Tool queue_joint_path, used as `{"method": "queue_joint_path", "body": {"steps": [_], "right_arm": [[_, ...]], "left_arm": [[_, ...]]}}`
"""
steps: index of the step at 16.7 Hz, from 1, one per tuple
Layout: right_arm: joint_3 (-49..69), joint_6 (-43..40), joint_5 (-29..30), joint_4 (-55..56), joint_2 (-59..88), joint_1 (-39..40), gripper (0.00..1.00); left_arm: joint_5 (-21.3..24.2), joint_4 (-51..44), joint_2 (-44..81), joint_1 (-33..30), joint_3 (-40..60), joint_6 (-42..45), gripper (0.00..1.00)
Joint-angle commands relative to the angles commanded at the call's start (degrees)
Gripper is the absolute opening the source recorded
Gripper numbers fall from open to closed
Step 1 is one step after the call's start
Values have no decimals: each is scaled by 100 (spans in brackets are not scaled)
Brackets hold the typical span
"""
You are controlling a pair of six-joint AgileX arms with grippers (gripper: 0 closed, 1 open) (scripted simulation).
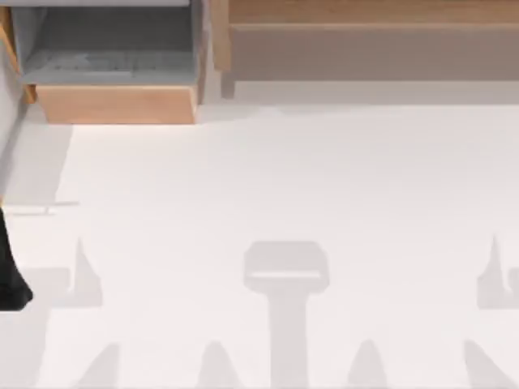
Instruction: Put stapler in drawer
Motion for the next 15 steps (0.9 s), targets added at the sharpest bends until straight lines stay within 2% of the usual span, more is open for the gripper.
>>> {"method": "queue_joint_path", "body": {"steps": [4,7,15], "right_arm": [[0,0,0,0,0,0,100],[0,0,0,0,0,0,100],[0,0,0,0,0,0,100]], "left_arm": [[3,-95,173,17,114,-11,100],[0,-463,844,102,563,-65,100],[-16,-2257,4200,520,2776,-343,100]]}}
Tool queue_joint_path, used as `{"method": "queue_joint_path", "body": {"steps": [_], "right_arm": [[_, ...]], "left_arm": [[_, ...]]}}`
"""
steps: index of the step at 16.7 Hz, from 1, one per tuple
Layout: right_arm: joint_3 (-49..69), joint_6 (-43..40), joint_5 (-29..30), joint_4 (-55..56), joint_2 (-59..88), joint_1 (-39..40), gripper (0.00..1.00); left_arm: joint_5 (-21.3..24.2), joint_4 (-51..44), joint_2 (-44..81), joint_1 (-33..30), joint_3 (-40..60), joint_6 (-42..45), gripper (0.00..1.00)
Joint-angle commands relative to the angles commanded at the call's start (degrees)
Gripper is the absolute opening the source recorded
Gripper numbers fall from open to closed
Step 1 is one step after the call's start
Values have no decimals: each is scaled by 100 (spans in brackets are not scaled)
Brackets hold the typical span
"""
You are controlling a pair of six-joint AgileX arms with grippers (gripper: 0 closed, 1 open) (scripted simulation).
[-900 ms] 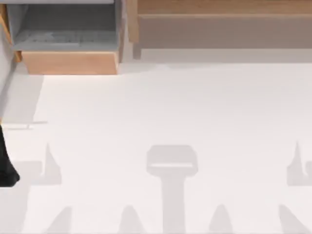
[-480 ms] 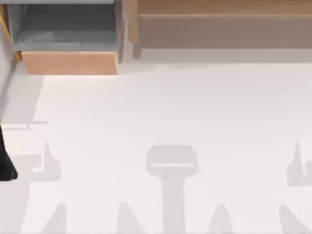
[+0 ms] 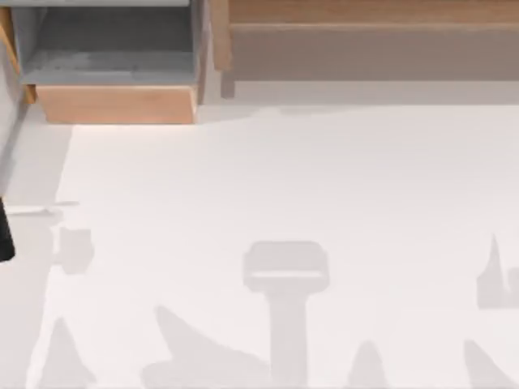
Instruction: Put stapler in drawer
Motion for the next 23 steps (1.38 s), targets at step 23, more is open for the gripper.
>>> {"method": "queue_joint_path", "body": {"steps": [23], "right_arm": [[0,0,0,0,0,0,100]], "left_arm": [[-3,-3251,6055,711,3998,-505,100]]}}
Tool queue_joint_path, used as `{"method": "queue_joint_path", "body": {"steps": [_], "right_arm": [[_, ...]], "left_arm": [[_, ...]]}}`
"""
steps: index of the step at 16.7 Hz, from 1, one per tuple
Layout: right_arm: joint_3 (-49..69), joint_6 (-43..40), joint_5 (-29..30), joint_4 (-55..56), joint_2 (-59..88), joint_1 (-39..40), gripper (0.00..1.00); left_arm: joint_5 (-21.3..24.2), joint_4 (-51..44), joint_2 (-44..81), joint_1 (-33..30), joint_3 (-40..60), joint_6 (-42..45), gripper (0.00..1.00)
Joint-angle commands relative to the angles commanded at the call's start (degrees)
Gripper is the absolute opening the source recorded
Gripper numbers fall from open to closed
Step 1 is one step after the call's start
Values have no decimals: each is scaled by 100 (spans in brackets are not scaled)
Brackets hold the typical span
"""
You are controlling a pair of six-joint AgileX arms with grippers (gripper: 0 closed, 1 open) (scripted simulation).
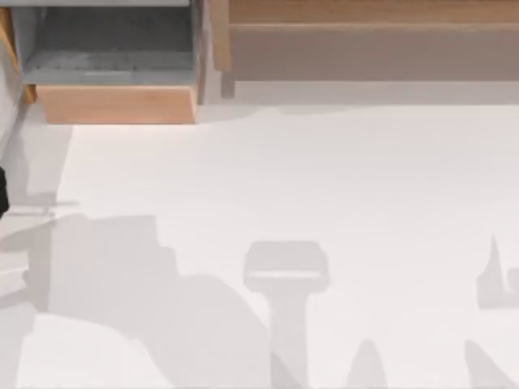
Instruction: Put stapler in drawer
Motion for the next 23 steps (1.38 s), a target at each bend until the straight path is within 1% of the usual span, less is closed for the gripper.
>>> {"method": "queue_joint_path", "body": {"steps": [3,7,12,23], "right_arm": [[0,0,0,0,0,0,100],[0,0,0,0,0,0,100],[0,0,0,0,0,0,100],[0,0,0,0,0,0,100]], "left_arm": [[-1,228,143,24,-174,-9,100],[1,992,427,35,-506,10,100],[1,1104,516,40,-602,15,100],[1,1104,516,40,-602,15,17]]}}
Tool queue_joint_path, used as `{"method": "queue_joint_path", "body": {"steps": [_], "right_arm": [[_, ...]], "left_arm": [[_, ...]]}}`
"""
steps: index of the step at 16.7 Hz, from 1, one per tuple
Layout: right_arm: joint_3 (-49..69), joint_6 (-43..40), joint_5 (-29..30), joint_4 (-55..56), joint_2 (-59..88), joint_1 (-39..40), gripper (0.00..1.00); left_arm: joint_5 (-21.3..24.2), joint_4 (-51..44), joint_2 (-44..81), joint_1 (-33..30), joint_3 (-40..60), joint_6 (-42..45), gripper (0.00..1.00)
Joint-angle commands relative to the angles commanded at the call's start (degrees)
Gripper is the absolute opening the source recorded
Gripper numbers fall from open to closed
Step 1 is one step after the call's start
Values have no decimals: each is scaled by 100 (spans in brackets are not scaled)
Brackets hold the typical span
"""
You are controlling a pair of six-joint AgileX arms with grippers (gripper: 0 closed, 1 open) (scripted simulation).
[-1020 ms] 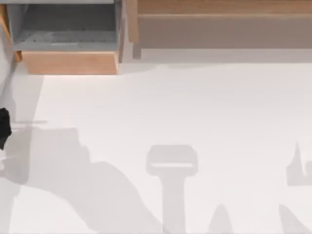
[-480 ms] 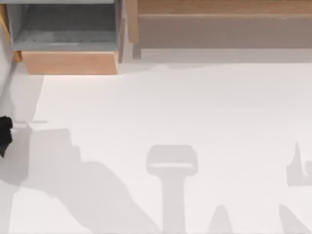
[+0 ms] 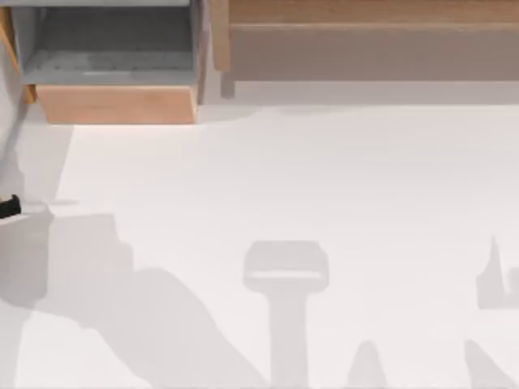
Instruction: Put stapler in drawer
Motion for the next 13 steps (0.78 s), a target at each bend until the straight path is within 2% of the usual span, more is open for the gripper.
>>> {"method": "queue_joint_path", "body": {"steps": [2,3,13], "right_arm": [[0,0,0,0,0,0,100],[0,0,0,0,0,0,100],[0,0,0,0,0,0,100]], "left_arm": [[0,0,0,0,0,0,2],[0,0,0,0,0,0,0],[4,-105,-78,-10,84,-1,0]]}}
